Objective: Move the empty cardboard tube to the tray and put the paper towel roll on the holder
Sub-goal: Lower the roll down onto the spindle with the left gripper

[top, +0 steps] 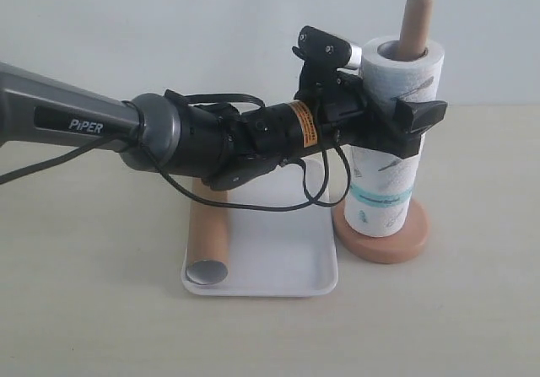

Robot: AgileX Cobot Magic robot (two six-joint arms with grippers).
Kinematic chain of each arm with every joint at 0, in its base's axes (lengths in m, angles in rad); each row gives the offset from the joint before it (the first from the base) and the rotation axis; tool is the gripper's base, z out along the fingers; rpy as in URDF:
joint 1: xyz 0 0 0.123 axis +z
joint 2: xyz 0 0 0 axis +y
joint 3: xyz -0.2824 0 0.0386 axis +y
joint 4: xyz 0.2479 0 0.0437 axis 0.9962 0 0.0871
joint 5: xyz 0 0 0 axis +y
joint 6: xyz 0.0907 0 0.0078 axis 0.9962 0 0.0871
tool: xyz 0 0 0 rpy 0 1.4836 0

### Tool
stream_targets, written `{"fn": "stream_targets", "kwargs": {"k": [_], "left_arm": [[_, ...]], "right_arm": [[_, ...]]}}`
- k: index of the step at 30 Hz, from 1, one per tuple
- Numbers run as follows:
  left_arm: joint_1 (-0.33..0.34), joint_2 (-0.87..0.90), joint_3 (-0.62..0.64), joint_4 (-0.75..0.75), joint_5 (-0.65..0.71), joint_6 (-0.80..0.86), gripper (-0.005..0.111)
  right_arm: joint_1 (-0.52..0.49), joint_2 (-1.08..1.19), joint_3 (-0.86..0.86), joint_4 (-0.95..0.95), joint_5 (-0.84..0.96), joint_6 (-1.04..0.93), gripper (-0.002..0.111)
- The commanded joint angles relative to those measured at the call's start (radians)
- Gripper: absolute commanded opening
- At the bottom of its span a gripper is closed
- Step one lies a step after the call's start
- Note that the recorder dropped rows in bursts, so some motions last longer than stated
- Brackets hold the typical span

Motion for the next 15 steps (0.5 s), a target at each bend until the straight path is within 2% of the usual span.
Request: {"fn": "stream_targets", "kwargs": {"k": [1, 6, 9, 12, 15], "left_arm": [[0.003, -0.007, -0.001, -0.018, -0.036, -0.009, 0.018], [0.003, -0.007, -0.001, -0.018, -0.069, -0.102, 0.055], [0.003, -0.007, -0.001, -0.018, -0.095, -0.085, 0.076], [0.003, -0.007, -0.001, -0.02, -0.119, -0.026, 0.087], [0.003, -0.007, -0.001, -0.02, -0.131, -0.006, 0.092]], "right_arm": [[0.003, -0.005, 0.004, 0.001, -0.012, 0.0, 0.0], [0.003, -0.005, 0.004, 0.001, -0.012, 0.0, 0.0], [0.003, -0.005, 0.004, 0.001, -0.012, 0.0, 0.0], [0.003, -0.005, 0.004, 0.001, -0.012, 0.0, 0.0], [0.003, -0.005, 0.004, 0.001, -0.012, 0.0, 0.0]]}}
